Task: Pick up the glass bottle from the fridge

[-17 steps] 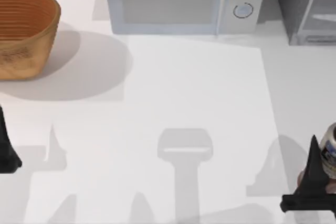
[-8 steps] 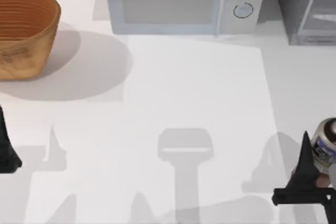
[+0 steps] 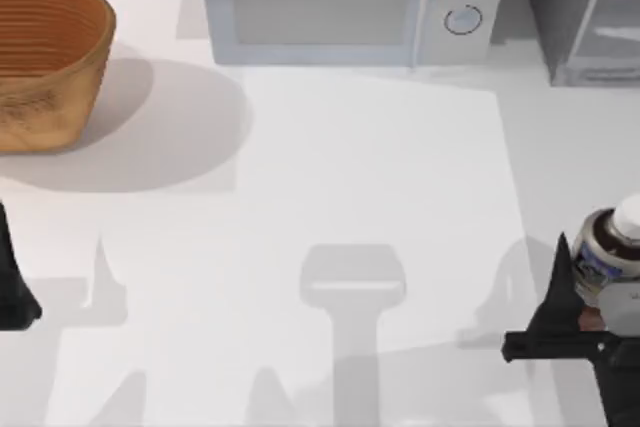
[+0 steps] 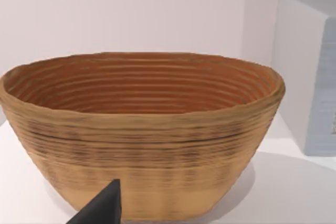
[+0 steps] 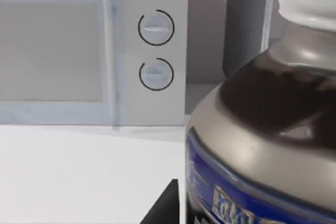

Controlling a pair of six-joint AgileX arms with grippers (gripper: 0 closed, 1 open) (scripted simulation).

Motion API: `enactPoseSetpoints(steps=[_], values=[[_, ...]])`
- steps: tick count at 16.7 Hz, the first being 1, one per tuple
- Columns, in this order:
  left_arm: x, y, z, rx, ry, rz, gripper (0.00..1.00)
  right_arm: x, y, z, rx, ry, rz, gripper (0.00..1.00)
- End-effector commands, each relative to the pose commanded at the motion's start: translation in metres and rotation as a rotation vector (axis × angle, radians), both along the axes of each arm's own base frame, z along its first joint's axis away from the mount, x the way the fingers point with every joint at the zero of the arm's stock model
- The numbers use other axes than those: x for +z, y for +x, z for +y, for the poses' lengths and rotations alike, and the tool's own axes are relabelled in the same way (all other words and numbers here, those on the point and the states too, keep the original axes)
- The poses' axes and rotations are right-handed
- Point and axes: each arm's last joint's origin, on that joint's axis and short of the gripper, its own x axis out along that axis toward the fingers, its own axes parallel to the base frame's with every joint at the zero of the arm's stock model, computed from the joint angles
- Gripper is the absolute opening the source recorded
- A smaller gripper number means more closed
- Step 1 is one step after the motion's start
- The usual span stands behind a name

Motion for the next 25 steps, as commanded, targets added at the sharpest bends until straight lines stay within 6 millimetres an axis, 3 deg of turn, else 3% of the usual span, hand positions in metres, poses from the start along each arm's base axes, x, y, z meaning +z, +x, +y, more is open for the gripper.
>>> enactPoseSetpoints(steps=[8,21,25], values=[[0.0,0.0,0.0,0.0,0.0,0.0,1.0,-0.0058,0.008,-0.0043,0.002,0.0,0.0,0.0],[0.0,0.0,0.0,0.0,0.0,0.0,1.0,-0.0058,0.008,-0.0043,0.002,0.0,0.0,0.98],[0.0,0.0,0.0,0.0,0.0,0.0,1.0,-0.0058,0.008,-0.0043,0.002,0.0,0.0,1.0]])
